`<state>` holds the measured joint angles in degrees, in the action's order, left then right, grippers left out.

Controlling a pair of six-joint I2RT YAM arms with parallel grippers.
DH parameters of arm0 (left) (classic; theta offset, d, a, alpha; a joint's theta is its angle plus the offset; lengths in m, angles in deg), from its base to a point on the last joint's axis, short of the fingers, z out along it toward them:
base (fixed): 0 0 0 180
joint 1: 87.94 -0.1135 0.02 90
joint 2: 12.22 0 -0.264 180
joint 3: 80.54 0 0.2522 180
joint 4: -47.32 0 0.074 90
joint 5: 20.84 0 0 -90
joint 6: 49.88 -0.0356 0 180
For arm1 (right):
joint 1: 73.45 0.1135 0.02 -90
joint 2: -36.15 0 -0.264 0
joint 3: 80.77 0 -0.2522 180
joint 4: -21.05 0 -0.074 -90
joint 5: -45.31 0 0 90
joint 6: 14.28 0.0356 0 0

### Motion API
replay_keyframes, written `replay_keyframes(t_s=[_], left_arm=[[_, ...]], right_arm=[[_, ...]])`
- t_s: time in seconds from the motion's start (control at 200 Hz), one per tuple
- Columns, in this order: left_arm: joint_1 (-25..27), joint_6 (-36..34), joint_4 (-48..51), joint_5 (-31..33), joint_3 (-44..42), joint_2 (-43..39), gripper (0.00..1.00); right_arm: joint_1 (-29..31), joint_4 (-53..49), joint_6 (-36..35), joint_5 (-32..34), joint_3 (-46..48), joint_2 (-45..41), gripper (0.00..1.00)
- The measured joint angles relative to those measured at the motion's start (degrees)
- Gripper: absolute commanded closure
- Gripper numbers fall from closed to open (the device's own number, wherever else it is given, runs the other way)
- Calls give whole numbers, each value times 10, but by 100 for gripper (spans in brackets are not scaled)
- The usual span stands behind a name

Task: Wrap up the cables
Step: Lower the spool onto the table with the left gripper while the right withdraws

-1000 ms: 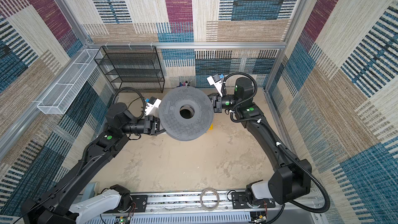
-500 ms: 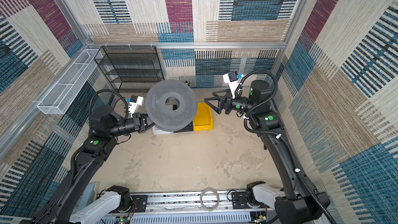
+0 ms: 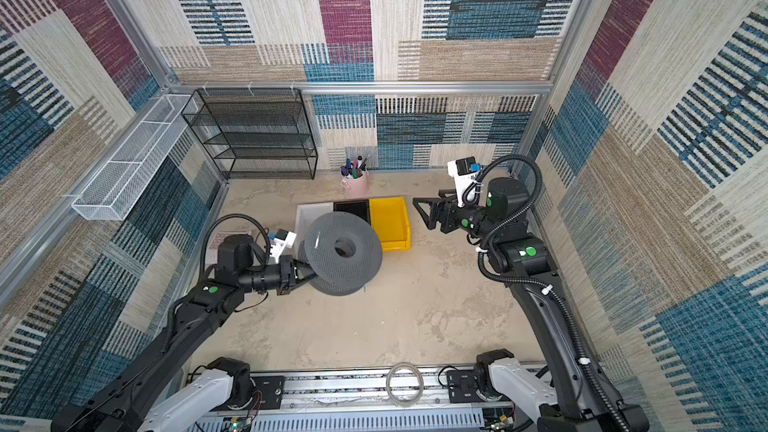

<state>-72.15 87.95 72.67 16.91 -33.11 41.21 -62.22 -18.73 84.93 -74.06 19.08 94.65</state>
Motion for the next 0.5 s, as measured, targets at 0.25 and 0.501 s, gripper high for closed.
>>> replay_keyframes(t_s=[0.25,0.501], left_arm=[[144,7,-57,58,-61,30,100],[161,18,-160,101,-102,118,100]], right_arm=[[0,32,12,6,35,32,12],[0,71,13,-17,49,50,11]])
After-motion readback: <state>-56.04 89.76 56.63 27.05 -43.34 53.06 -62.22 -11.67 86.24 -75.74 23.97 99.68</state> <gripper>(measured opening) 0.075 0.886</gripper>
